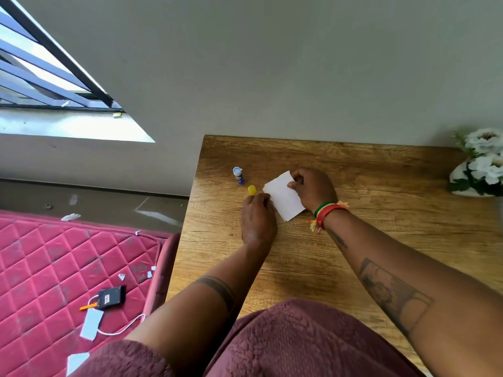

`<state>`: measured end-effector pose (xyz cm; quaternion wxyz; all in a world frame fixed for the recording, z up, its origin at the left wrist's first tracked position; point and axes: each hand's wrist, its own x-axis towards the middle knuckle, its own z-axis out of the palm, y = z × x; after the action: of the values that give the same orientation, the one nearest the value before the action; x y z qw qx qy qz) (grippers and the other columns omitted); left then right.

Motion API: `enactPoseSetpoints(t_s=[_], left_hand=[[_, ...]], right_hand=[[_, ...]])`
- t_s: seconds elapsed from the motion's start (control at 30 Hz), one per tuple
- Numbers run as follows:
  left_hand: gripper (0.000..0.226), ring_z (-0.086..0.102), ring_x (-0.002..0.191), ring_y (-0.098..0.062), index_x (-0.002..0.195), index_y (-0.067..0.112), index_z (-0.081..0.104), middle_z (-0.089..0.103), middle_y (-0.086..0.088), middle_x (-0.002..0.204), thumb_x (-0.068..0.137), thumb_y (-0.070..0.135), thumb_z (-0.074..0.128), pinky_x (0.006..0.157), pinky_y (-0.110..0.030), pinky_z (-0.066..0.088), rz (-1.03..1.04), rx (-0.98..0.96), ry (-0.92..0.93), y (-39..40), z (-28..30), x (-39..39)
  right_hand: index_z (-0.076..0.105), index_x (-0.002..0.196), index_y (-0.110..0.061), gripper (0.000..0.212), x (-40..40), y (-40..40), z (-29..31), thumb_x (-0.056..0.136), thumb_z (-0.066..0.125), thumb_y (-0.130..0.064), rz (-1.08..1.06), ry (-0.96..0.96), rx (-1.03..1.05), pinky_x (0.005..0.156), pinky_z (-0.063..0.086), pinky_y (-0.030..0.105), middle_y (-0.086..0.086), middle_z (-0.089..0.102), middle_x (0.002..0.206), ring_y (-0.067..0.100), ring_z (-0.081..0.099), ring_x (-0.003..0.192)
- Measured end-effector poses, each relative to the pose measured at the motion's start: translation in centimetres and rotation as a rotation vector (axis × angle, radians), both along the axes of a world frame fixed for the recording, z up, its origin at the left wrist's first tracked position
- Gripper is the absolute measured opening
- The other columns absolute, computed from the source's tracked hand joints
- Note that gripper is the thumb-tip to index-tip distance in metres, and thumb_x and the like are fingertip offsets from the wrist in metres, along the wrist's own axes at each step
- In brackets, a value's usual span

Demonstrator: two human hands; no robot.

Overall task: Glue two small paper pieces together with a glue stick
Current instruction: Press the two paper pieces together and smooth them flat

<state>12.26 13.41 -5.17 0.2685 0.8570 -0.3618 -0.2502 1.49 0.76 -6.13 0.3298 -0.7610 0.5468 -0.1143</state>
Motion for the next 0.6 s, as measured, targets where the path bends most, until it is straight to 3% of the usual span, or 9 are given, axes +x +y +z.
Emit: enactPoseSetpoints(t_s=[0.13,0.23,0.43,0.53,0.6], left_hand=[[0.03,0.061,0.114,-0.022,0.132,0.016,0.065,0.067,-0.005,0.127,0.105,0.02,0.052,0.094,-0.032,0.049,0.01,-0.036,-0.019,-0.3,0.1,-0.3],[0.028,0.063,0.109,-0.021,0.129,0.015,0.065,0.07,-0.005,0.121,0.104,0.018,0.053,0.085,-0.026,0.044,0.046,-0.062,0.009,-0.7,0.3,-0.8],[0.025,0.062,0.108,-0.021,0.126,0.016,0.063,0.068,-0.004,0.117,0.104,0.017,0.052,0.084,-0.029,0.046,0.075,-0.073,0.066,-0.8,0.2,-0.8],[0.035,0.059,0.113,-0.023,0.139,0.019,0.057,0.06,-0.007,0.127,0.104,0.019,0.052,0.087,-0.03,0.047,-0.032,-0.028,0.04,-0.8,0.0,-0.8],[0.047,0.054,0.121,-0.026,0.149,0.021,0.048,0.049,-0.009,0.139,0.103,0.024,0.054,0.096,-0.037,0.049,-0.164,0.044,-0.014,-0.8,-0.3,-0.8]], right_hand=[[0.07,0.12,-0.017,0.032,-0.1,0.3,-0.3,0.09,0.071,-0.028,0.069,0.09,-0.056,0.088,0.053,0.04,0.007,0.069,0.114,0.025,0.062,0.101],[0.066,0.126,-0.017,0.037,-0.2,0.4,-0.7,0.09,0.07,-0.027,0.092,0.12,-0.074,0.09,0.051,0.039,0.008,0.063,0.124,0.027,0.059,0.108],[0.057,0.139,-0.026,0.045,-1.2,0.6,-1.2,0.094,0.064,-0.026,0.241,0.177,-0.094,0.095,0.048,0.036,0.006,0.054,0.132,0.027,0.053,0.118],[0.054,0.142,-0.03,0.045,-1.5,0.7,-1.7,0.097,0.06,-0.026,0.309,0.217,-0.1,0.092,0.045,0.032,0.006,0.05,0.123,0.026,0.052,0.115],[0.049,0.145,-0.033,0.047,-1.5,0.4,-1.5,0.099,0.057,-0.028,0.342,0.257,-0.071,0.095,0.044,0.033,0.006,0.047,0.129,0.027,0.051,0.118]])
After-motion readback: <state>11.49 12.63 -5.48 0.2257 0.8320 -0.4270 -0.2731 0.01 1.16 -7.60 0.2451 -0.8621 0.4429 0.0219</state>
